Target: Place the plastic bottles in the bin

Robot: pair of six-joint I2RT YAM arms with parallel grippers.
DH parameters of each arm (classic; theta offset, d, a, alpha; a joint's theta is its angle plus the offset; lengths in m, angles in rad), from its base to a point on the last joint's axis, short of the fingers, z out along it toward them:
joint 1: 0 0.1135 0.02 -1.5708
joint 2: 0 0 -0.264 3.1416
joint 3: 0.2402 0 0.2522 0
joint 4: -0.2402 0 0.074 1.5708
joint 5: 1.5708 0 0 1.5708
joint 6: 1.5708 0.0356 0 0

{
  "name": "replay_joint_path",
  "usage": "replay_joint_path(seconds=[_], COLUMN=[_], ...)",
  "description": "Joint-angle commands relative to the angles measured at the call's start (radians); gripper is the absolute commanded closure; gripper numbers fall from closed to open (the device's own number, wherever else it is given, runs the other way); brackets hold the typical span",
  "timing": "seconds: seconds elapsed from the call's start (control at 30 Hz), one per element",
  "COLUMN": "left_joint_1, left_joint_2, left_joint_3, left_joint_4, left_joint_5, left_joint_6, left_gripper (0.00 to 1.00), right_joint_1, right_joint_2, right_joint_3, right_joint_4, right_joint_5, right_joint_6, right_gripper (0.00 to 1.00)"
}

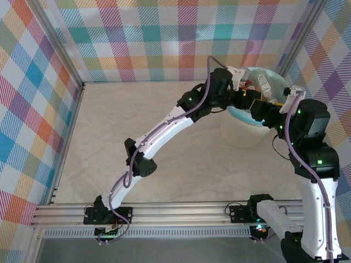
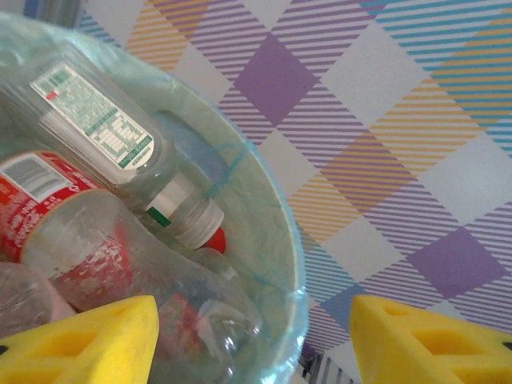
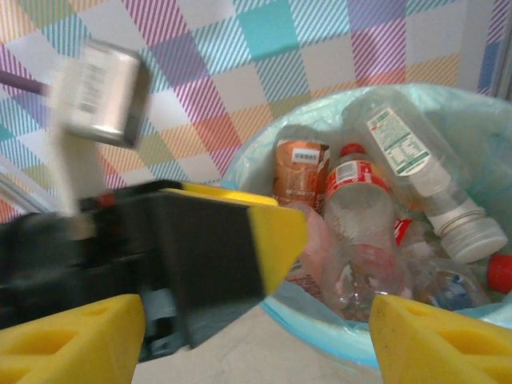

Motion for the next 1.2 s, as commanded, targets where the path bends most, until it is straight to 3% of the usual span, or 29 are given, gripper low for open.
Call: replay_joint_path(seconds=[0.0, 0.17, 0.3, 0.4, 0.5, 0.7, 0.87, 1.0, 1.17], left_joint_1=[-0.006, 0.016, 0.078, 0.185, 0.320, 0.497, 0.585, 0.612, 0.635], left_joint_2=[-0.157, -0.337, -0.662, -0.920, -1.143, -1.448, -1.548, -1.528, -1.469], left_joint_3=[0.018, -0.113, -0.624, -1.029, -1.323, -1.763, -2.013, -2.143, -2.290], left_joint_4=[-0.109, -0.246, -0.075, 0.099, 0.143, 0.240, 0.396, 0.529, 0.740], left_joint_5=[-0.078, -0.272, -0.415, -0.464, -0.543, -0.732, -0.773, -0.787, -0.828], left_joint_6=[0.144, 0.276, 0.295, 0.232, 0.198, 0.299, 0.335, 0.363, 0.418], left_gripper=[0.36, 0.34, 0.33, 0.33, 0.31, 0.27, 0.22, 0.22, 0.21], right_joint_1=[0.000, 0.006, 0.087, 0.269, 0.433, 0.478, 0.477, 0.477, 0.467], right_joint_2=[0.040, 0.051, 0.072, 0.103, 0.105, -0.048, -0.170, -0.203, -0.227], right_joint_3=[0.050, 0.012, -0.019, -0.029, -0.120, -0.535, -0.729, -0.807, -0.952], right_joint_4=[-0.022, 0.090, 0.147, 0.139, 0.215, 0.563, 0.640, 0.592, 0.683], right_joint_5=[-0.093, -0.234, -0.289, -0.184, -0.083, -0.077, 0.035, 0.081, 0.240], right_joint_6=[0.041, 0.092, 0.083, -0.007, -0.146, -0.418, -0.498, -0.510, -0.495], right_gripper=[0.28, 0.32, 0.34, 0.35, 0.35, 0.31, 0.32, 0.32, 0.33])
